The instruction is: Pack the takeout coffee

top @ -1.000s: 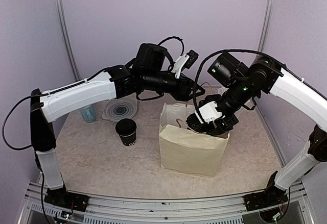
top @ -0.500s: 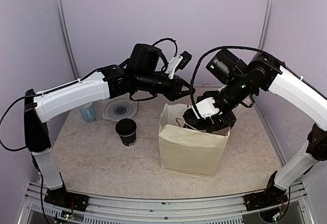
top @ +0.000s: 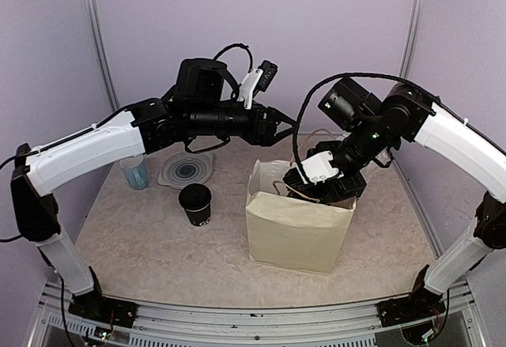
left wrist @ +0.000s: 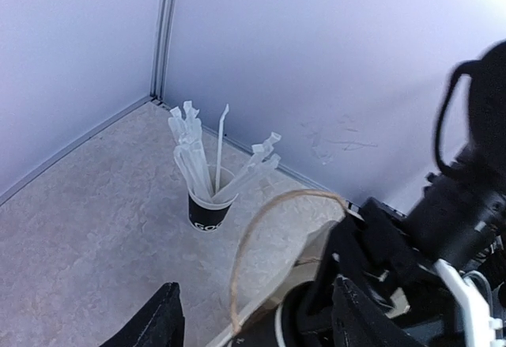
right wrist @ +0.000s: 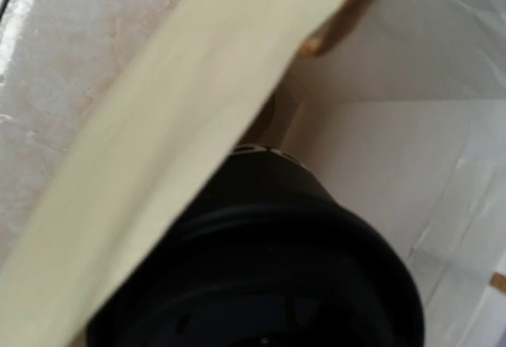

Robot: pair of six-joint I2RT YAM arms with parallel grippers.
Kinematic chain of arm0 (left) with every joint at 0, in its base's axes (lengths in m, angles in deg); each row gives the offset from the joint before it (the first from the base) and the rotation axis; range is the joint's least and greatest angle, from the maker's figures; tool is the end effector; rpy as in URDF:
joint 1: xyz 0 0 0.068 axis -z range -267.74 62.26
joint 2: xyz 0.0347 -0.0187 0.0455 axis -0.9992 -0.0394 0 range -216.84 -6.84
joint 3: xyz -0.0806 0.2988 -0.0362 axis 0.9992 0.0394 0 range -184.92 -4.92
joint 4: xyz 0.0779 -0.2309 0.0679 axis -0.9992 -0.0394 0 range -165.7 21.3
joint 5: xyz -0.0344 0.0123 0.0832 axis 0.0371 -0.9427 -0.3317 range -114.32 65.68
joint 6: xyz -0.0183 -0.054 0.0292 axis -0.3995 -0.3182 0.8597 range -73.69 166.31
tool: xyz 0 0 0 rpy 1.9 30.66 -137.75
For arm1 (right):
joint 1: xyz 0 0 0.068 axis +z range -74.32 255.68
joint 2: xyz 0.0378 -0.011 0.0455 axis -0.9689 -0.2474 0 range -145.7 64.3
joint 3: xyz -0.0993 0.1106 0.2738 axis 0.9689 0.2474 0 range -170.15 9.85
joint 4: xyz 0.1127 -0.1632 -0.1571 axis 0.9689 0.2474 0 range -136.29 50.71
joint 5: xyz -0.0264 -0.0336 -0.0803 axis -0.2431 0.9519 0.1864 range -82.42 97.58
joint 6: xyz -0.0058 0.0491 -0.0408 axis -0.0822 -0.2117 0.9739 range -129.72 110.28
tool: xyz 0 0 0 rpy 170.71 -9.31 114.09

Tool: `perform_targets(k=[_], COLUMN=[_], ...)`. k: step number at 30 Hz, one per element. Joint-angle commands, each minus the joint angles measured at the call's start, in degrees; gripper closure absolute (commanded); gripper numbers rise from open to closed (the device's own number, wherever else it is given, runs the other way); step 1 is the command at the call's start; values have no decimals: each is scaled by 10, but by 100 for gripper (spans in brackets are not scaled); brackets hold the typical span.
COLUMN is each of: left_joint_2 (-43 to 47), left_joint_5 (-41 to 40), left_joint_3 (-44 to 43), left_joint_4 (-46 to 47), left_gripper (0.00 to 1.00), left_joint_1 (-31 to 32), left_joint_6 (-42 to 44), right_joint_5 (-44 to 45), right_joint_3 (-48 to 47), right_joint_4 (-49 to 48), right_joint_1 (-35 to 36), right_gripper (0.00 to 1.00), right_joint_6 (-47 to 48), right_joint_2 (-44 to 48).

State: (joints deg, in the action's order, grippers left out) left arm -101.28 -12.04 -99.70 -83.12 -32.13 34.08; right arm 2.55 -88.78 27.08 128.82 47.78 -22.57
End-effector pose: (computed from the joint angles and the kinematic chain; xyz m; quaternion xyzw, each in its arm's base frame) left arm 0.2161 -0.3343 0.4481 0.3508 0.7041 -0.4113 0.4605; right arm 0.1651 0.2274 0.4151 -0.8026 0.5422 0.0333 0.2464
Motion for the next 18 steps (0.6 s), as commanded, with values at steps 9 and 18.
perform_targets(k=[9,18], left_joint_2=[-161,-220], left_joint_5=[120,187], left_joint_3=[-141,-201], left_joint_4=[-36,-53], left_gripper=[35,69], left_joint_1=[-13,-15], left_joint_6=[68,70], right_joint_5=[-19,-18], right_joint_3=[3,15], right_joint_4=[18,6], right_joint_1=[6,6], right_gripper=[41,41], right_joint_6=[-4,-9], right_joint_2=[17,21])
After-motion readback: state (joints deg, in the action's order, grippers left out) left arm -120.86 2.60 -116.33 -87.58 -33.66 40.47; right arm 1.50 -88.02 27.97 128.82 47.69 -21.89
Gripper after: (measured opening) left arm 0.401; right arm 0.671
